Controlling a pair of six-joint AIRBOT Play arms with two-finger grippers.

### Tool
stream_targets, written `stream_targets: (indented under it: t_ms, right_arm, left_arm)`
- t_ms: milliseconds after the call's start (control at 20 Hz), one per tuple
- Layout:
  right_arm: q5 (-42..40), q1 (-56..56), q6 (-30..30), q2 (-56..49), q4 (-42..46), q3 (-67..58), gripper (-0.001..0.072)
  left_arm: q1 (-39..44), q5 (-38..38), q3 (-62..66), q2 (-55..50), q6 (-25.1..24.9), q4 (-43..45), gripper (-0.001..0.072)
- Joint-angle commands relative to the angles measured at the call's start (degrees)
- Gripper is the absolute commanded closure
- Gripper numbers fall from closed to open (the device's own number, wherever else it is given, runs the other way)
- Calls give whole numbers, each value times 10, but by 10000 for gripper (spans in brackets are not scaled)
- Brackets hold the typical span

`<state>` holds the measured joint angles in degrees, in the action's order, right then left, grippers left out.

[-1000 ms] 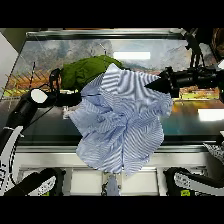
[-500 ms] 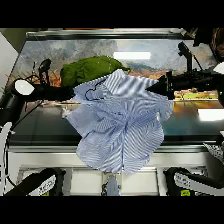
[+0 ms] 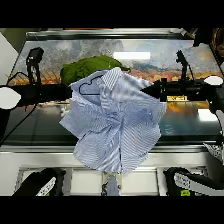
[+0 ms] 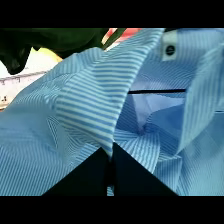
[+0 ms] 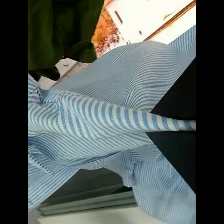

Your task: Fold the clothes and pants, and hang the long-sleeved shirts on hangers.

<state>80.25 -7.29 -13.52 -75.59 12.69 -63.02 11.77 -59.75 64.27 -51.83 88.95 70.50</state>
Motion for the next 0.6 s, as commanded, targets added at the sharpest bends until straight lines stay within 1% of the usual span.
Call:
stream_targets:
  t_ms: [0, 100, 200, 300, 400, 450, 550]
  right_arm:
    - [-23, 30, 52, 3, -97, 50, 700]
    - [-30, 62, 54, 3, -100, 54, 701]
    - [-35, 91, 70, 3, -113, 54, 701]
    - [-42, 116, 80, 3, -135, 54, 701]
    - [-54, 129, 81, 6, -140, 54, 700]
    - [-54, 131, 91, 7, -141, 54, 700]
    - [-52, 131, 93, 9, -141, 54, 698]
  left_arm:
    - [64, 22, 1, 48, 31, 16, 698]
    - [120, 25, 1, 61, 73, 68, 698]
    - [173, 34, 1, 69, 111, 126, 697]
    - [210, 43, 6, 66, 132, 156, 697]
    - [232, 34, 36, 49, 135, 155, 697]
    - [240, 26, 55, 38, 135, 156, 697]
    - [247, 2, 98, 12, 132, 156, 697]
